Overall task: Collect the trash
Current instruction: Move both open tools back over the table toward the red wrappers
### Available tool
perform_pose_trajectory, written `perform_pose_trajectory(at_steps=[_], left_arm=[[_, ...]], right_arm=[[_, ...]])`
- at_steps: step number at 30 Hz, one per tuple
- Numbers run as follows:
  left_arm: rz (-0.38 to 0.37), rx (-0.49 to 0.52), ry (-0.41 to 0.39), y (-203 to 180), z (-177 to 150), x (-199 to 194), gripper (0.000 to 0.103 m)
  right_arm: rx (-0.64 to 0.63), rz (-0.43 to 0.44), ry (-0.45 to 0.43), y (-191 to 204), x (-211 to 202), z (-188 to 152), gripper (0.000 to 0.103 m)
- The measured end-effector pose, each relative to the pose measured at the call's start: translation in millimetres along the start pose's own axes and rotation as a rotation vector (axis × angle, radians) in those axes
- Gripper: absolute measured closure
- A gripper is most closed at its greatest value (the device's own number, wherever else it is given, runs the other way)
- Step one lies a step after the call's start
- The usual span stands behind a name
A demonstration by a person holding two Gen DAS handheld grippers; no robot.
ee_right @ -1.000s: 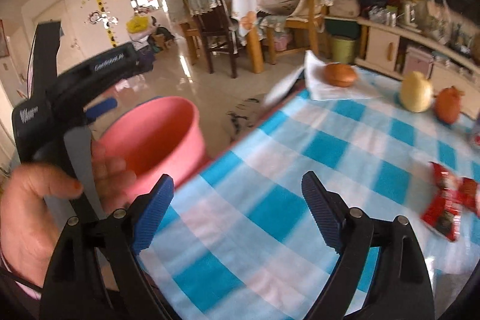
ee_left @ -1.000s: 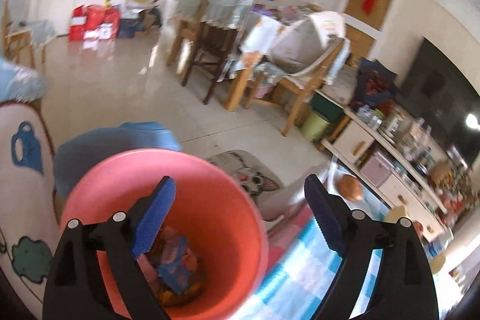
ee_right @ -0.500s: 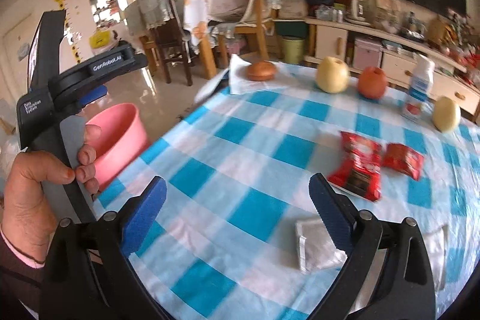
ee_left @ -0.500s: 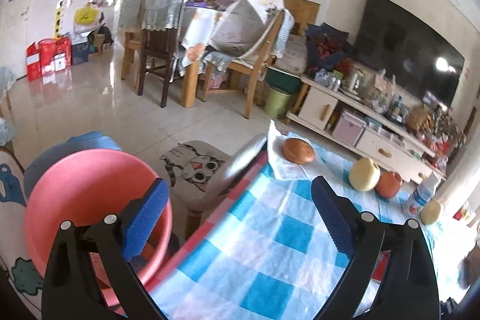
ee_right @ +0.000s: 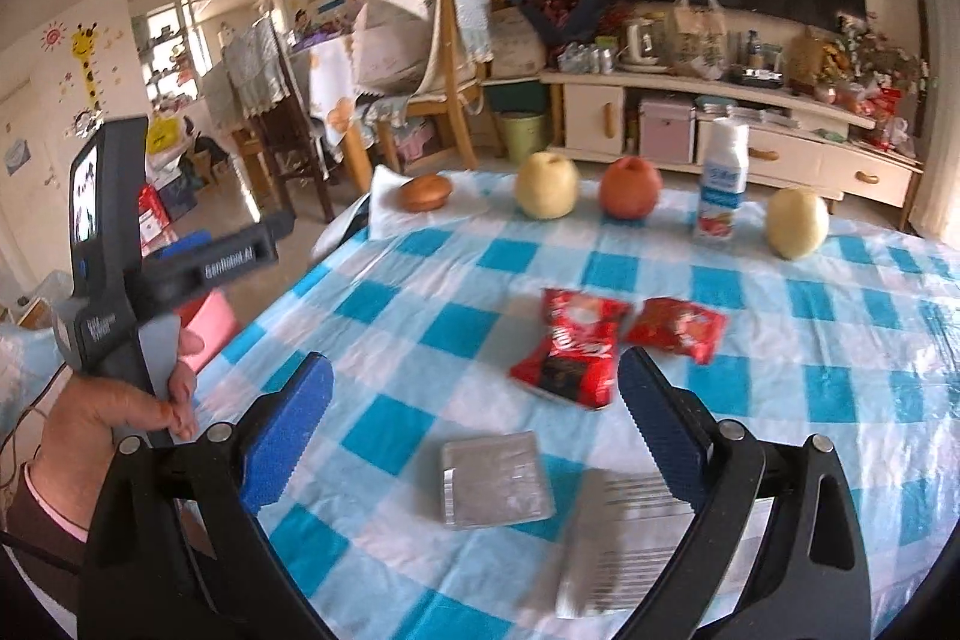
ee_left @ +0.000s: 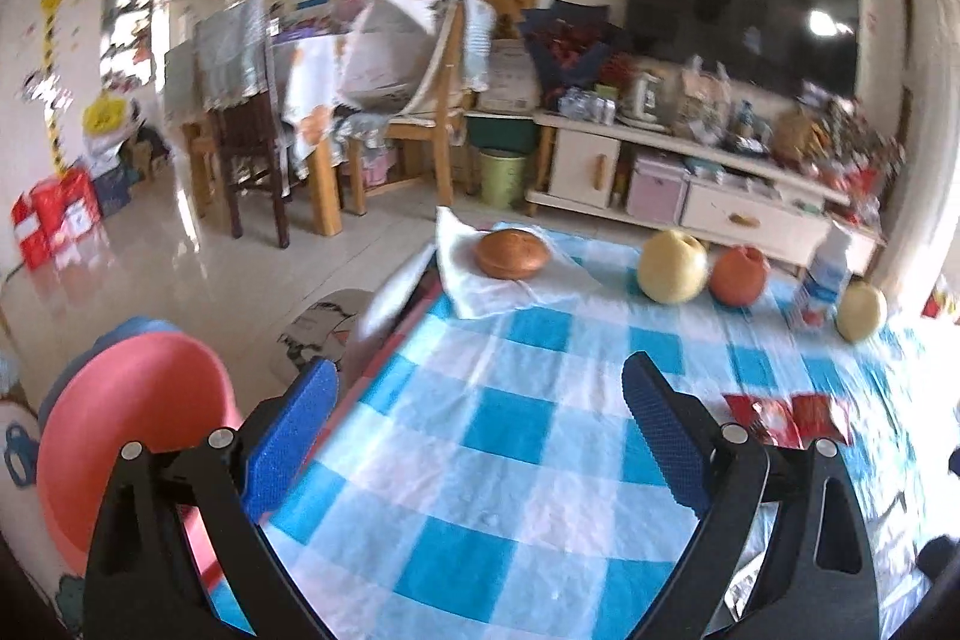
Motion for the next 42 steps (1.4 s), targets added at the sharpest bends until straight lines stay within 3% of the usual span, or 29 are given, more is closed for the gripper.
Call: perform_pose_trajectory(at_steps=[20, 31, 42], left_arm=[[-0.294, 0.077, 0.065, -101.7, -21.6, -4.9, 0.008], [-0.397, 0.153, 0.106, -135.3, -33.7, -3.7, 0.008], [-0.456, 0.19, 0.181, -147.3, -45.4, 2.2, 0.008]], right_arm=[[-0.004, -0.157, -0.054, -96.0, -14.3, 13.7, 0.007], [0.073, -0.208, -0.043, -142.5, -12.3, 14.6, 0.007], [0.106, -0.217, 0.042, -161.3, 8.9, 2.9, 0.007]])
Point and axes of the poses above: each gripper's, at about its wrist camera, not at the fingertips, and x roughly the way its jaws point, y to its left, z to its top, the point moved 2 cm from there along x, roughly the way its jaws point, and after that the axes turned 11 degrees about -y, right-handed, at the moved point
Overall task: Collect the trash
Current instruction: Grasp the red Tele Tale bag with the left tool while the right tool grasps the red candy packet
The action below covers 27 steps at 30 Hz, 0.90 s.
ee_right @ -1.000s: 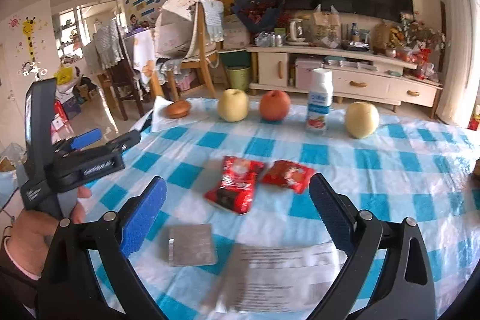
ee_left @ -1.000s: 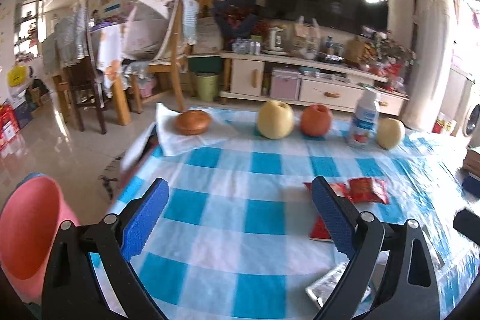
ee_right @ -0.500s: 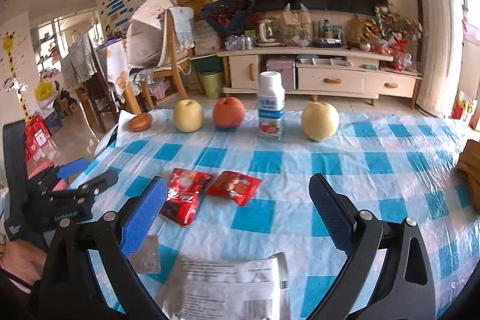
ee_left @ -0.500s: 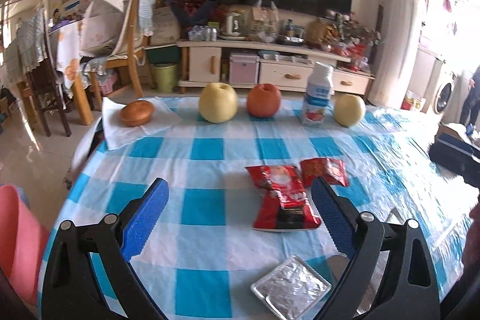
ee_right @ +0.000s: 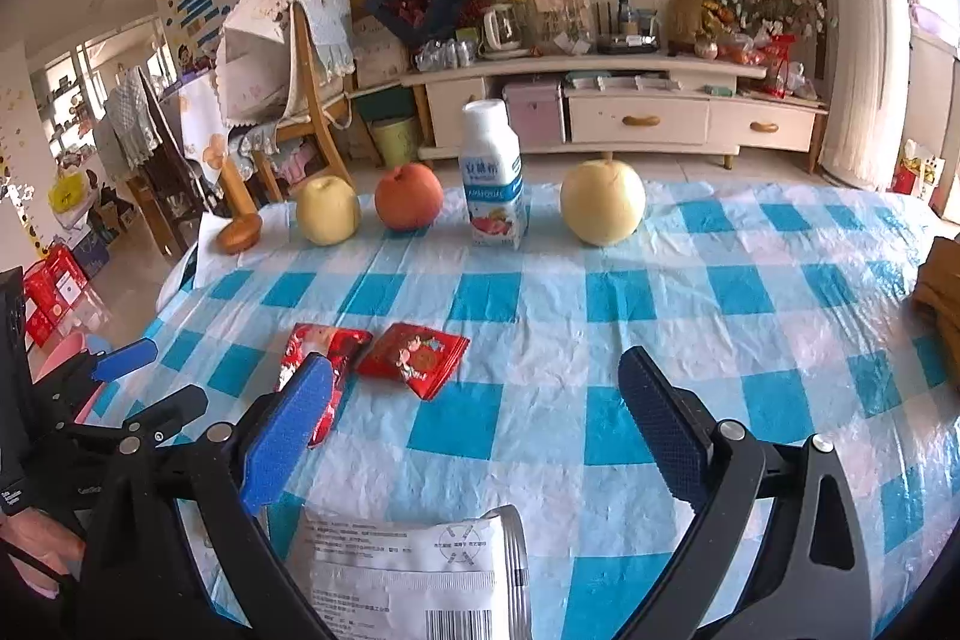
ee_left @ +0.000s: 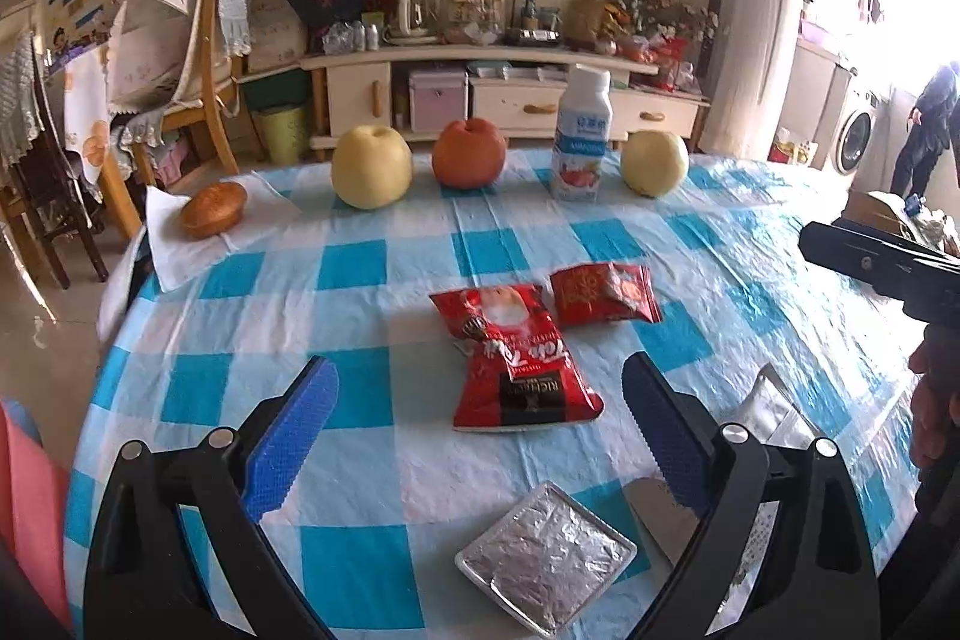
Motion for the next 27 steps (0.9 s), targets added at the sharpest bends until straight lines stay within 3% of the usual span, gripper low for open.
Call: perform_pose_trajectory(at_steps=[6, 15, 23, 25, 27], left_arm=[[-0.022, 0.005, 0.055, -11.0, -3.9, 22.5, 0.008], [0.032, 0.022, 0.166, -25.2, -10.3, 73.5, 0.008], [0.091, 0.013, 0.215, -23.1, -15.6, 97.4, 0.009], [0.091, 0.008, 0.236, -23.3, -19.2, 102.7, 0.025], [0.085, -0.008, 0.238, -23.0, -20.2, 104.2, 0.032]], right_arm=[[-0.019, 0.008, 0.056, 1.5, 14.5, -5.7, 0.007], [-0.025, 0.004, 0.104, -6.7, 30.5, -11.8, 0.007], [-0.015, 0.033, 0.153, -8.8, 53.0, -17.4, 0.007], [-0.019, 0.046, 0.165, -7.7, 59.7, -17.9, 0.007], [-0.03, 0.059, 0.173, -6.6, 66.8, -17.7, 0.007]])
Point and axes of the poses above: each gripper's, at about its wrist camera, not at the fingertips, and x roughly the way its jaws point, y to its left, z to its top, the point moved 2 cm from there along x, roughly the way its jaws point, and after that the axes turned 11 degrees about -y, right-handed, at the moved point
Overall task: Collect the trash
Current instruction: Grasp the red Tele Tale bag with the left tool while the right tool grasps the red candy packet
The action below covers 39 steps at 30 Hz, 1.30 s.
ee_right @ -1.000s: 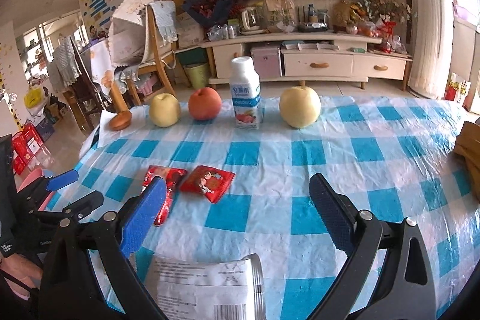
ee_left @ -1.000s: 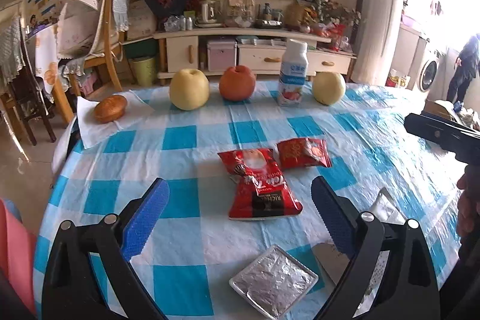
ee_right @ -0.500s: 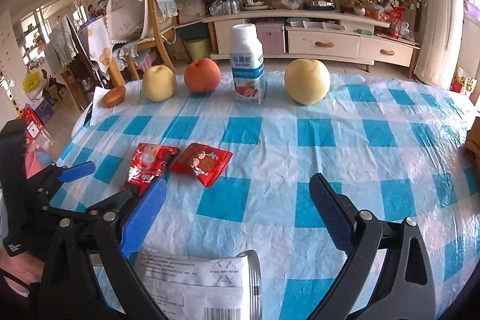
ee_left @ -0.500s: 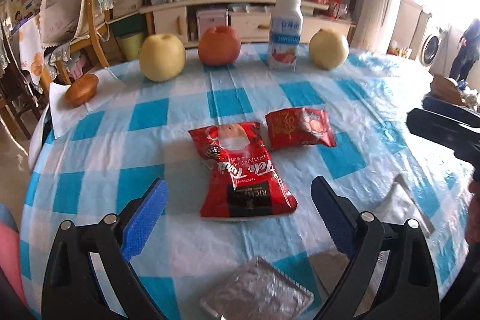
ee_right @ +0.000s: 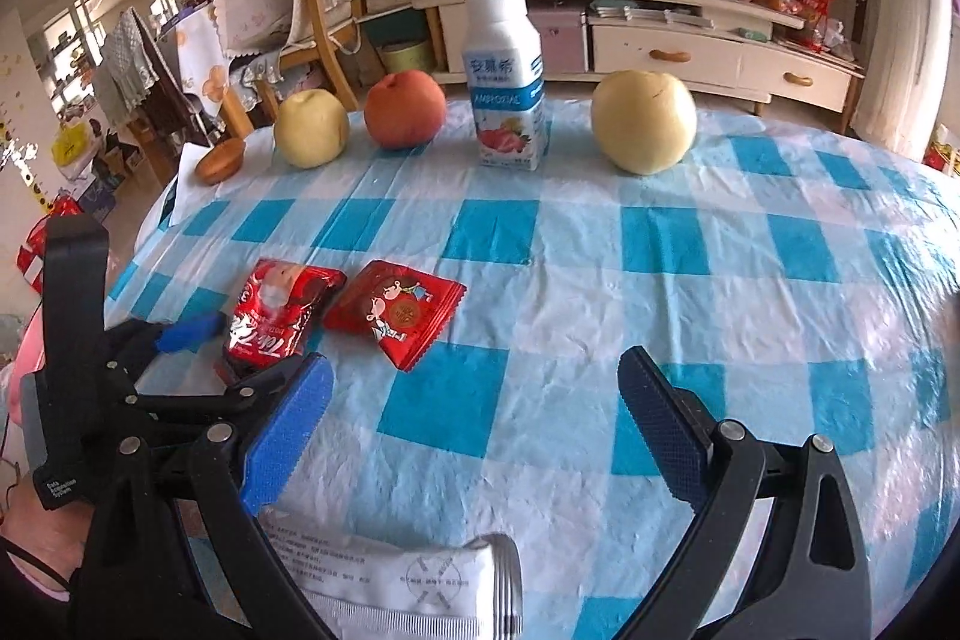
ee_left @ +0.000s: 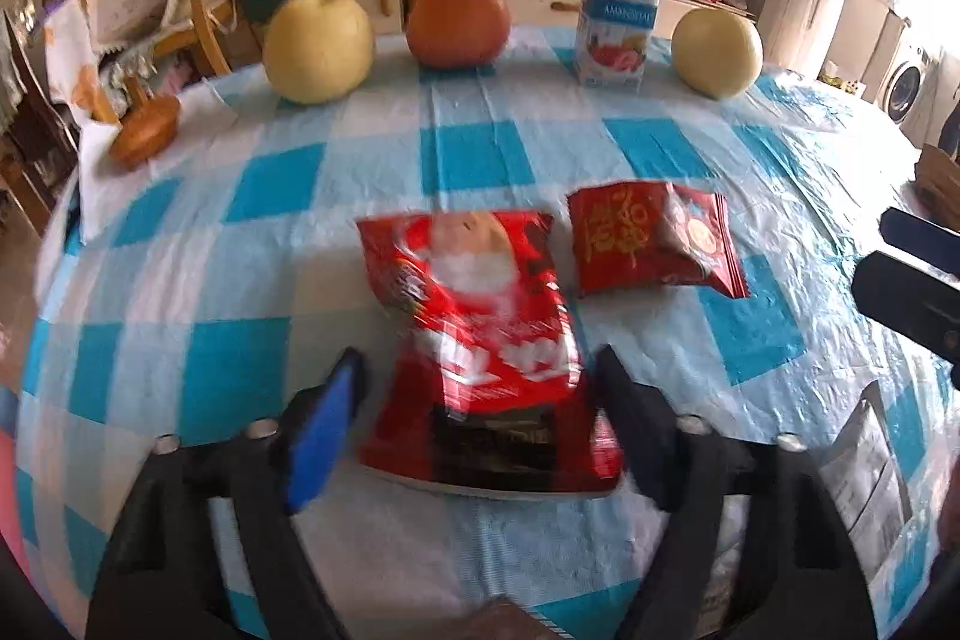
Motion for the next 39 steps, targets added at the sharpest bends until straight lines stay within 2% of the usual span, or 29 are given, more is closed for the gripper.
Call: perform_pose_trajectory(at_steps=[7, 14, 21, 28, 29, 31, 35, 37, 39], left_arm=[[-0.009, -0.01, -0.009, 1.2, -0.1, -1.1, 0.043], [-0.034, -0.087, -0.01, 15.9, 1.2, -7.1, 0.045], [-0.036, -0.116, -0.032, 32.1, 1.0, -18.0, 0.046], [-0.062, -0.144, -0.076, 45.6, 1.9, -32.5, 0.046], [-0.064, -0.146, -0.081, 46.6, 1.5, -34.0, 0.046], [-0.066, -0.148, -0.088, 48.5, 0.0, -34.4, 0.046], [-0.076, -0.168, -0.08, 50.6, -2.1, -29.8, 0.046], [-0.081, -0.167, -0.083, 49.7, -2.9, -30.0, 0.046], [-0.085, -0.165, -0.086, 49.2, -3.0, -30.6, 0.046]], right_arm=[[-0.071, 0.041, 0.05, 7.0, 28.6, 3.2, 0.007], [-0.224, 0.057, 0.082, 24.8, 54.4, 8.7, 0.007], [-0.362, 0.061, 0.114, 38.2, 83.5, 12.2, 0.007], [-0.427, 0.13, 0.14, 47.5, 100.0, 9.2, 0.008], [-0.423, 0.141, 0.14, 46.4, 99.6, 9.3, 0.009], [-0.411, 0.175, 0.144, 47.4, 97.4, 8.7, 0.024], [-0.415, 0.218, 0.153, 51.9, 92.2, 7.9, 0.039], [-0.413, 0.231, 0.152, 54.1, 90.8, 6.6, 0.053], [-0.418, 0.225, 0.154, 56.8, 89.7, 5.8, 0.056]])
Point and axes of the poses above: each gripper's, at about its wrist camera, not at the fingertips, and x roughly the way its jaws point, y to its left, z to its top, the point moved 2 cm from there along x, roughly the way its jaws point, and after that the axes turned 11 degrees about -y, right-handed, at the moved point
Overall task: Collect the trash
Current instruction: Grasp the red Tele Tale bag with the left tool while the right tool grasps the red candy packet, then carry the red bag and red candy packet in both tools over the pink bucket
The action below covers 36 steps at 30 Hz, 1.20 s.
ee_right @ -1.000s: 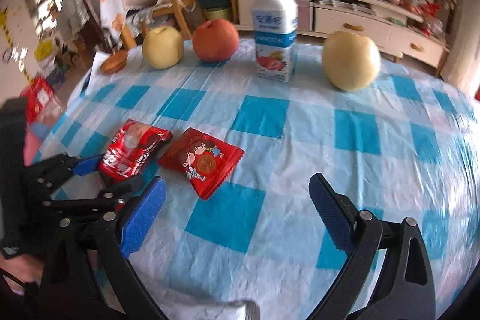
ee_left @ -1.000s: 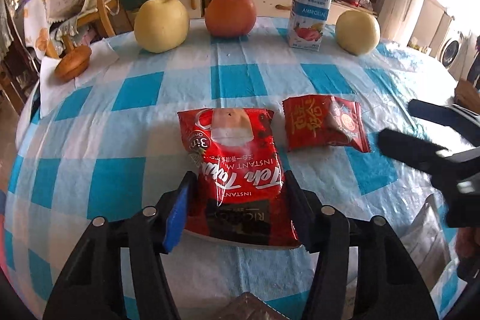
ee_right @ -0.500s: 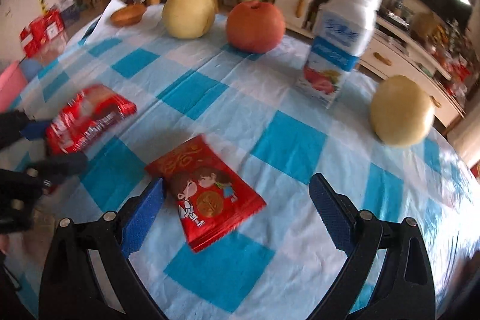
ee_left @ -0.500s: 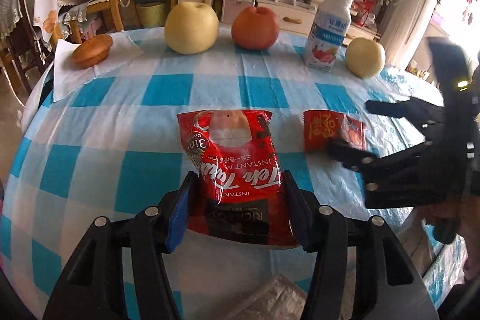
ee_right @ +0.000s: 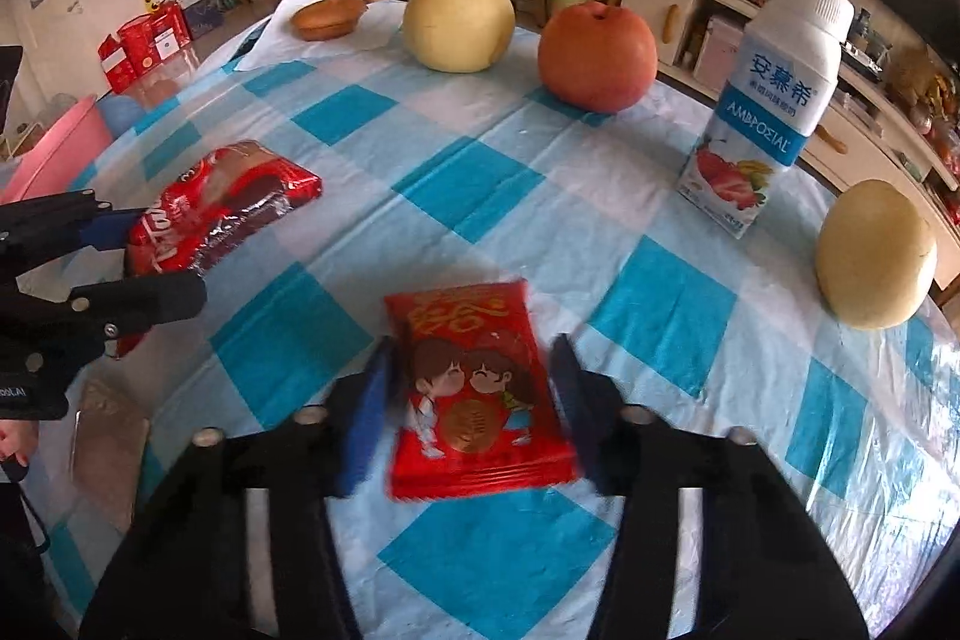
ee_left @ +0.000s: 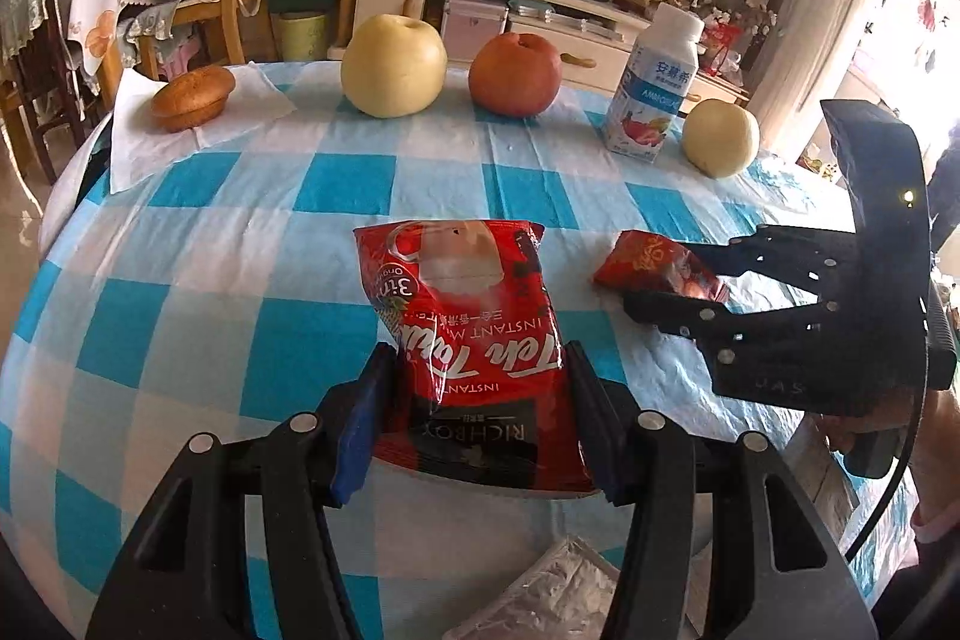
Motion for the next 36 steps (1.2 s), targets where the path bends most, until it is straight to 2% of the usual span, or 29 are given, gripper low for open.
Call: perform_pose_trajectory(at_steps=[5, 11, 24, 36], left_arm=[[0.001, -0.007, -0.003, 1.0, -0.5, -1.2, 0.046], [0.008, -0.017, -0.008, 4.4, -2.2, -4.5, 0.046], [0.029, -0.048, -0.034, 17.3, -3.0, -18.4, 0.046], [0.046, -0.106, -0.073, 37.5, 1.6, -34.7, 0.046]], right_arm=[[0.001, -0.022, 0.005, 5.1, 0.7, 0.6, 0.059], [-0.027, -0.094, -0.001, 14.3, -3.5, -1.2, 0.062], [-0.004, -0.215, -0.108, 30.3, -41.2, -2.4, 0.065], [0.081, -0.23, -0.196, 44.5, -78.0, 3.7, 0.065]])
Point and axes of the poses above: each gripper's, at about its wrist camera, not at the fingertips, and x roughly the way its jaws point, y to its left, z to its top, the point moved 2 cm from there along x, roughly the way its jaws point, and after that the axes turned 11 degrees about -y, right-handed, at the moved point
